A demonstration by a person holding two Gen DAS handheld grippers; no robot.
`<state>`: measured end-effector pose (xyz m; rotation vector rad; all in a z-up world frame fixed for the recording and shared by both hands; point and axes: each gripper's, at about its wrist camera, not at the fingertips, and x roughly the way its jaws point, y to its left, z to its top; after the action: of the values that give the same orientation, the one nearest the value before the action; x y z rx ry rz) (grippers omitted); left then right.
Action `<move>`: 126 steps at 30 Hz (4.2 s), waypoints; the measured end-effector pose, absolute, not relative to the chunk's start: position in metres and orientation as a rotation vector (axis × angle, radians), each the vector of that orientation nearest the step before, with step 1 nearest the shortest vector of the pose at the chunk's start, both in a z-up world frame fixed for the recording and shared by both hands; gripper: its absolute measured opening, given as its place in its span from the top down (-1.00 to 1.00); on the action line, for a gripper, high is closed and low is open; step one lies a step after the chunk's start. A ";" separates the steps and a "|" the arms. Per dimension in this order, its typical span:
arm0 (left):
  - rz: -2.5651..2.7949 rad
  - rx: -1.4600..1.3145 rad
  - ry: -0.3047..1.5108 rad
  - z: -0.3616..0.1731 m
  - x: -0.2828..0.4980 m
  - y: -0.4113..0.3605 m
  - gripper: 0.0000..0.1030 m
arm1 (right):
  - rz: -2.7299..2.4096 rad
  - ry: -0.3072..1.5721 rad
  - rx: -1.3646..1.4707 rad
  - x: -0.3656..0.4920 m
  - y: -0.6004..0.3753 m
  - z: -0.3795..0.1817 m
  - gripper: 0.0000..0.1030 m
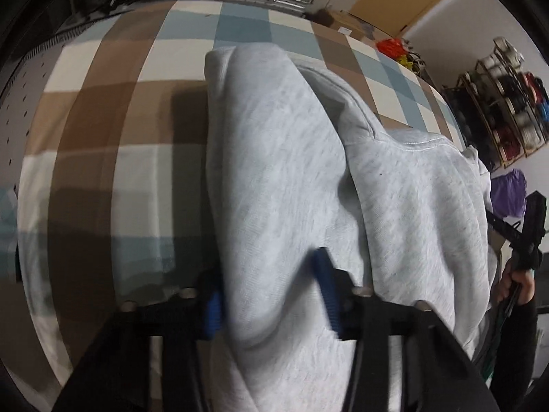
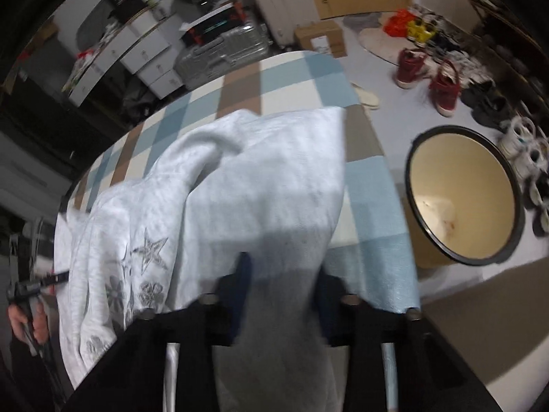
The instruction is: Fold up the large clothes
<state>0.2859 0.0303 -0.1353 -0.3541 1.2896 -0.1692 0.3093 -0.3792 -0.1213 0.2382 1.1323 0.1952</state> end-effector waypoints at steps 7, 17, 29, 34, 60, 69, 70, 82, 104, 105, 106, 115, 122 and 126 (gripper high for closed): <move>-0.129 -0.247 1.262 -0.137 0.301 0.018 0.71 | 0.160 1.075 0.059 0.313 -0.353 -0.119 0.80; -0.058 -0.091 1.248 -0.137 0.375 0.003 0.72 | 0.045 1.065 -0.008 0.364 -0.339 -0.118 0.80; 0.062 -0.065 1.184 -0.124 0.361 -0.003 0.48 | 0.027 1.033 0.051 0.357 -0.332 -0.102 -0.16; 0.027 -0.084 1.173 -0.112 0.282 -0.010 0.24 | 0.114 0.999 -0.015 0.268 -0.315 -0.088 -0.17; -0.299 -0.133 1.068 -0.130 0.010 -0.138 -0.09 | 0.227 1.069 0.000 -0.056 -0.319 -0.093 -0.52; -0.328 -0.298 1.061 -0.126 0.001 -0.112 -0.09 | 0.338 1.182 -0.337 -0.043 -0.240 -0.132 -0.48; -0.327 -0.311 1.064 -0.128 0.001 -0.111 -0.09 | 0.335 1.198 -0.390 -0.041 -0.232 -0.137 -0.48; -0.305 -0.336 1.095 -0.134 0.001 -0.108 -0.09 | 0.354 1.104 -0.310 -0.047 -0.231 -0.120 0.92; -0.251 -0.266 1.133 -0.145 0.005 -0.115 -0.10 | 0.172 1.184 -0.049 0.010 -0.301 -0.093 0.06; -0.252 -0.274 1.134 -0.145 0.005 -0.114 -0.10 | 0.148 1.209 -0.031 0.008 -0.311 -0.098 0.06; -0.253 -0.278 1.137 -0.145 0.005 -0.113 -0.10 | 0.138 1.222 -0.008 0.005 -0.320 -0.101 0.06; -0.213 -0.233 1.151 -0.147 0.009 -0.125 -0.10 | 0.052 1.234 -0.067 -0.021 -0.347 -0.126 -0.06; -0.219 -0.262 1.156 -0.149 0.009 -0.121 -0.10 | -0.004 1.143 0.191 -0.007 -0.370 -0.115 -0.69; -0.216 -0.262 1.157 -0.149 0.010 -0.121 -0.10 | -0.042 1.162 0.064 0.003 -0.353 -0.130 -0.44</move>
<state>0.0097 -0.1213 -0.1489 -0.2617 1.1574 -0.2156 0.0028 -0.3532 -0.1297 0.0644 1.1617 -0.0418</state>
